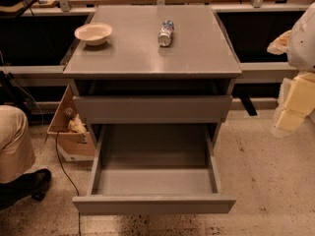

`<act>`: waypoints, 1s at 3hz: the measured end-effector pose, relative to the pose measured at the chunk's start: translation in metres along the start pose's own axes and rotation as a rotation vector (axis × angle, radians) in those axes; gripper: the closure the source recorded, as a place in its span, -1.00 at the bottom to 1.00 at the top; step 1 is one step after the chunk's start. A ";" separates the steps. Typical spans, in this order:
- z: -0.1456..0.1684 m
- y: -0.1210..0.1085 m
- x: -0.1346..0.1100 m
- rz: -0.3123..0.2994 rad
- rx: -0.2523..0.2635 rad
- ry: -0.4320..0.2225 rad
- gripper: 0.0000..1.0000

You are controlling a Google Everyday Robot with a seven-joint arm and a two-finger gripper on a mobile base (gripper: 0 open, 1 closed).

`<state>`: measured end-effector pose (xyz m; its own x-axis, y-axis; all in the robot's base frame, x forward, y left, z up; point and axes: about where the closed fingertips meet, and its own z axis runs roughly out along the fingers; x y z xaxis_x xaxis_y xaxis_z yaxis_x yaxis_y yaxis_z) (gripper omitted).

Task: Close middle drawer

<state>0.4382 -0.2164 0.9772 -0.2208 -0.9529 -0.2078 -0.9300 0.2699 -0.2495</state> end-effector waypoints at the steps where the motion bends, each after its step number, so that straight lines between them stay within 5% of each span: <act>1: 0.000 0.000 0.000 0.000 0.000 0.000 -1.00; 3: 0.089 0.012 -0.005 -0.009 -0.048 -0.042 -1.00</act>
Offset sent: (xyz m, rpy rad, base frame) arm 0.0200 0.0209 -0.0976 0.0312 0.0477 0.0097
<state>0.4547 -0.1959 0.8913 -0.2007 -0.9483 -0.2458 -0.9450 0.2535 -0.2065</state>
